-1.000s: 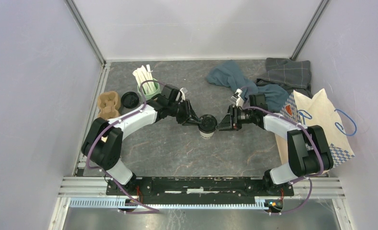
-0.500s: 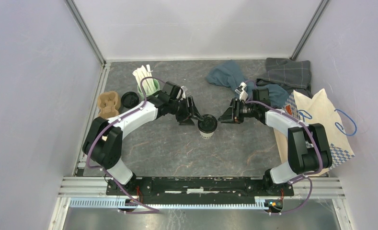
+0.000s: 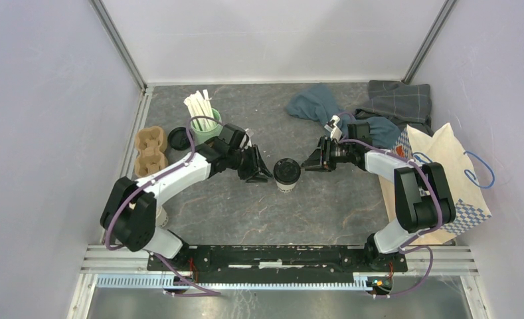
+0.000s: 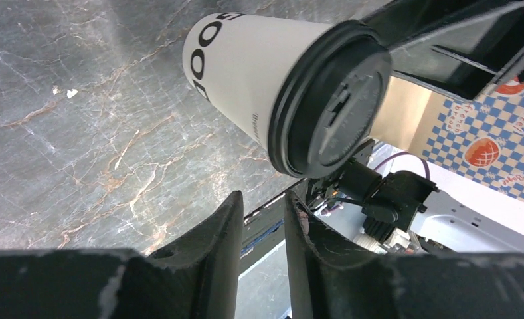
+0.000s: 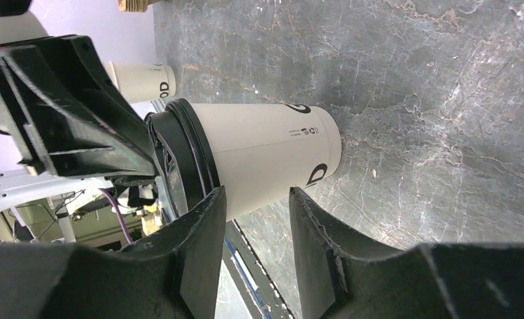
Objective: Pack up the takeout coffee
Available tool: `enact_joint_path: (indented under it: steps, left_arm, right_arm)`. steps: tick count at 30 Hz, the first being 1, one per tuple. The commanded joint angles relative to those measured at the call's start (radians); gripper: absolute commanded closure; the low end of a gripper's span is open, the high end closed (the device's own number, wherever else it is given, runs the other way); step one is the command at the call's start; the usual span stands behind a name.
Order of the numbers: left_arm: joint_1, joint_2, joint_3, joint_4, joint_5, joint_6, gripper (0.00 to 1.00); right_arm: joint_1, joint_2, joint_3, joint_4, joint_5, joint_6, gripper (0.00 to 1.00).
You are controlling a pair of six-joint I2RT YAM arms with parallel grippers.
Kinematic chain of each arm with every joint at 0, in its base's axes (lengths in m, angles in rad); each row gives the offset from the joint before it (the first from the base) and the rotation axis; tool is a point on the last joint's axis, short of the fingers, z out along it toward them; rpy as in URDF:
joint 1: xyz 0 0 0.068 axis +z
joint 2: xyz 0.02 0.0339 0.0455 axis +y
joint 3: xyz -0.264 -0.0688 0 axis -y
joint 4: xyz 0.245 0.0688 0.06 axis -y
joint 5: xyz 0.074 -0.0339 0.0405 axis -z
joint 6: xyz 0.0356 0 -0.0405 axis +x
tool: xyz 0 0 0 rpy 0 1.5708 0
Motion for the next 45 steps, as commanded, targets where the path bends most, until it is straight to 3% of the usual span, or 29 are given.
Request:
enact_joint_path:
  steps: [1, 17, 28, 45]
  left_arm:
    - [-0.002, 0.034, -0.011, 0.056, 0.021, -0.057, 0.65]
    - [-0.001, 0.096, 0.024, 0.097, 0.018, -0.065, 0.58]
    - [-0.001, 0.066, 0.077, -0.005, -0.021, -0.008, 0.55]
    - [-0.001, 0.126, 0.085, 0.002, -0.031, -0.004, 0.57]
  right_arm:
    - [-0.002, -0.002, 0.034, 0.047, -0.025, 0.008, 0.54]
    - [0.0, -0.001, 0.01, 0.054, -0.03, 0.01, 0.54]
    - [0.004, -0.011, -0.004, 0.082, -0.027, 0.014, 0.55]
    - [0.005, 0.004, -0.024, 0.101, -0.022, 0.02, 0.55]
